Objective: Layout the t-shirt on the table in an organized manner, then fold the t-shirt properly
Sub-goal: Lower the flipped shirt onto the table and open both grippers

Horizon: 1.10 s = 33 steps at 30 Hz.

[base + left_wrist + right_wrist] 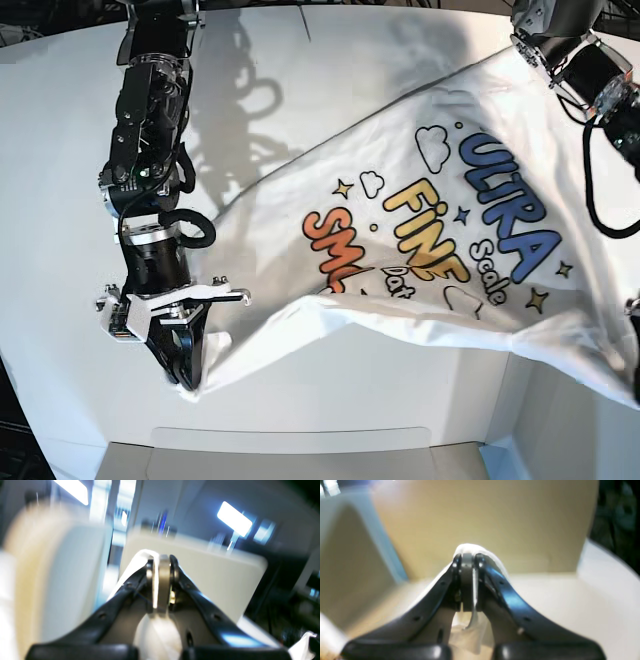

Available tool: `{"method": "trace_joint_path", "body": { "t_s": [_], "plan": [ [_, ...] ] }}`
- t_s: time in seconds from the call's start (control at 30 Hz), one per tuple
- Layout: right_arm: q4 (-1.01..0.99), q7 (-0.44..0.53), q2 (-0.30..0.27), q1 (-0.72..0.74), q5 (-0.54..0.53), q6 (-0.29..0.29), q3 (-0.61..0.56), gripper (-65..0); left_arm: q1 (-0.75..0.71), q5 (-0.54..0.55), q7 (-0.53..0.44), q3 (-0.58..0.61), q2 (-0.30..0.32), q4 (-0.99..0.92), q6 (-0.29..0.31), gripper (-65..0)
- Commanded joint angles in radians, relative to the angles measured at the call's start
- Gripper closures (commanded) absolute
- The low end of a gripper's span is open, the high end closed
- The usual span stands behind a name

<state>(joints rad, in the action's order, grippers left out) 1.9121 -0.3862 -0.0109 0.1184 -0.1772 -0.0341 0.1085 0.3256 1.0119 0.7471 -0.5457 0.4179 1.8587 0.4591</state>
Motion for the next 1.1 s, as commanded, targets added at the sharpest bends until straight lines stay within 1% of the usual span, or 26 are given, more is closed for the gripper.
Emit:
{"method": "trace_joint_path", "body": {
  "t_s": [0.0, 0.1, 0.2, 0.23, 0.3, 0.37, 0.43, 0.47, 0.53, 0.6, 0.67, 0.77, 0.8, 0.93, 1.0, 1.07],
  "plan": [
    [-0.015, -0.010, -0.019, 0.014, 0.002, 0.004, 0.001, 0.0, 0.036, -0.023, -0.031, 0.042, -0.003, -0.023, 0.005, 0.0],
    [-0.144, -0.066, -0.059, 0.014, 0.002, 0.004, 0.003, 0.0, 0.050, -0.150, -0.033, 0.137, -0.058, -0.167, 0.005, 0.0],
    [-0.317, -0.066, -0.094, 0.033, 0.000, 0.004, 0.004, 0.0, 0.112, -0.279, -0.034, 0.215, -0.095, -0.348, 0.007, 0.0],
    [-0.391, -0.066, -0.103, 0.059, -0.006, 0.004, 0.004, 0.0, 0.135, -0.325, -0.045, 0.237, -0.107, -0.419, 0.008, 0.0],
    [-0.523, -0.066, -0.119, 0.105, -0.003, 0.004, 0.004, 0.0, 0.169, -0.396, -0.093, 0.276, -0.123, -0.552, 0.008, 0.0],
    [-0.664, -0.066, -0.140, 0.166, -0.006, 0.003, 0.004, 0.0, 0.214, -0.451, -0.179, 0.322, -0.141, -0.700, 0.008, 0.0],
    [-0.762, -0.066, -0.151, 0.215, -0.006, 0.003, 0.004, 0.0, 0.249, -0.473, -0.258, 0.347, -0.156, -0.828, 0.007, 0.0],
    [-0.794, -0.066, -0.157, 0.243, -0.006, 0.003, 0.004, 0.0, 0.266, -0.474, -0.292, 0.352, -0.159, -0.882, 0.007, -1.2],
    [-0.839, -0.066, -0.160, 0.294, -0.005, 0.003, 0.004, 0.0, 0.295, -0.469, -0.355, 0.350, -0.167, -0.980, 0.007, -7.9],
    [-0.860, -0.064, -0.165, 0.347, -0.003, 0.003, 0.004, 0.0, 0.320, -0.473, -0.432, 0.344, -0.172, -1.042, 0.007, -12.8],
    [-0.903, -0.061, -0.165, 0.416, -0.003, 0.003, 0.004, 0.0, 0.340, -0.471, -0.521, 0.344, -0.173, -1.109, 0.007, -15.8],
    [-0.988, -0.017, -0.165, 0.496, -0.002, 0.000, 0.004, 0.0, 0.360, -0.468, -0.610, 0.344, -0.175, -1.164, 0.004, -19.1],
    [-1.011, -0.003, -0.165, 0.513, -0.002, 0.000, 0.004, 0.0, 0.360, -0.468, -0.627, 0.344, -0.175, -1.169, -0.010, -20.4],
    [-1.106, 0.002, -0.165, 0.587, 0.000, 0.000, 0.004, 0.0, 0.360, -0.468, -0.645, 0.344, -0.175, -1.174, -0.125, -24.2],
    [-1.155, 0.003, -0.166, 0.616, 0.000, 0.000, 0.004, -9.9, 0.358, -0.468, -0.642, 0.349, -0.175, -1.172, -0.168, -25.7],
    [-1.167, 0.003, -0.166, 0.623, 0.000, 0.003, 0.004, -20.4, 0.355, -0.468, -0.640, 0.350, -0.175, -1.172, -0.173, -26.6]
  ]
}}
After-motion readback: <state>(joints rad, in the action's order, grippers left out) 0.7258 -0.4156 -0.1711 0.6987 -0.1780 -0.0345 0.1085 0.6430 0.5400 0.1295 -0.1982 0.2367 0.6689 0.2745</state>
